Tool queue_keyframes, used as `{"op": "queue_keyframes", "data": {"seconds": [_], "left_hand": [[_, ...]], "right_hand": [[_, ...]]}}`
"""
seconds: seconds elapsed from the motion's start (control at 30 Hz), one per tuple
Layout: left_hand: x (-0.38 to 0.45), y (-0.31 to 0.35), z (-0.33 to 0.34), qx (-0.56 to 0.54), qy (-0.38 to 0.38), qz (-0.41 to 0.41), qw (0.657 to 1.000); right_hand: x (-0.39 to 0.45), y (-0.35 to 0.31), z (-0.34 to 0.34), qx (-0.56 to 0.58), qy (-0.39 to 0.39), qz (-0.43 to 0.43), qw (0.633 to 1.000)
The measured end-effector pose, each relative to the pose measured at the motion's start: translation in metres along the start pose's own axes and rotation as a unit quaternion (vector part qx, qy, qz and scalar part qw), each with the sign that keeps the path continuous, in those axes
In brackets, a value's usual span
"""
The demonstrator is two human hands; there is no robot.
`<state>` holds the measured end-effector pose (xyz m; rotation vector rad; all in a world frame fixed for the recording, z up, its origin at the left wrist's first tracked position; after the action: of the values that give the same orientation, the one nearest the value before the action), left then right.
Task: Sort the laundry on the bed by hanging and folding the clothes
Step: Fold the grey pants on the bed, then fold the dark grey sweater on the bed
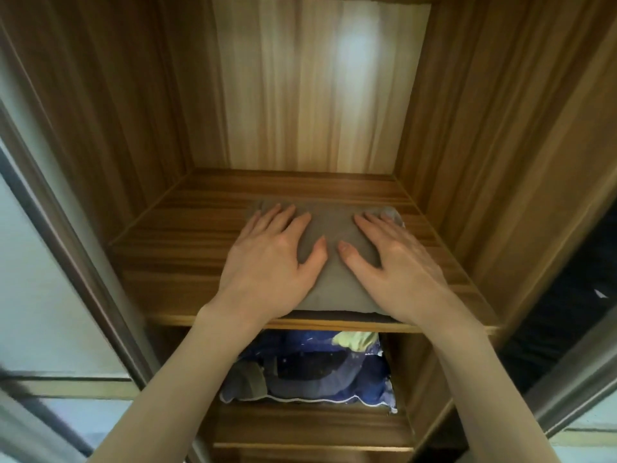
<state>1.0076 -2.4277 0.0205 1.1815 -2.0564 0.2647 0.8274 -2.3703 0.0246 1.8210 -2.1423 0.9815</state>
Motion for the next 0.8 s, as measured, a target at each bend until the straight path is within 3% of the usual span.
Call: {"op": "queue_keyframes", "data": {"seconds": [0.17, 0.3, 0.43, 0.53, 0.67, 0.8], "left_hand": [[-0.032, 0.005, -0.026, -0.008, 0.030, 0.013, 0.999], [-0.072, 0.008, -0.048, -0.007, 0.089, -0.011, 0.996], [-0.103, 0.023, -0.063, 0.064, 0.141, -0.096, 0.983], [-0.134, 0.025, -0.081, 0.126, 0.169, -0.145, 0.967], [-0.195, 0.023, -0.116, 0.217, 0.187, -0.236, 0.928], [-0.261, 0.020, -0.154, 0.293, 0.211, -0.307, 0.881]], "right_hand": [[-0.013, -0.004, -0.004, 0.041, 0.085, -0.009, 0.995], [-0.034, -0.012, -0.007, 0.009, 0.167, -0.033, 0.985], [-0.051, -0.016, -0.006, 0.025, 0.152, -0.127, 0.980], [-0.068, -0.028, -0.004, 0.123, 0.146, -0.195, 0.962], [-0.101, -0.067, 0.013, 0.280, 0.073, -0.279, 0.915], [-0.135, -0.110, 0.036, 0.344, -0.008, -0.386, 0.856]]}}
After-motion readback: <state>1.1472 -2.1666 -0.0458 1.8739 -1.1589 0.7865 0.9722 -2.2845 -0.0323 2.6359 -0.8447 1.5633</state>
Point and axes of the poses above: each hand's wrist, its own x-axis towards the middle knuckle, its own z-axis out of the palm, y = z × x, the point moved 3 cm from there along x, towards the middle knuckle, and after that the axes turned 15 degrees about y, right-handed, at the moved point
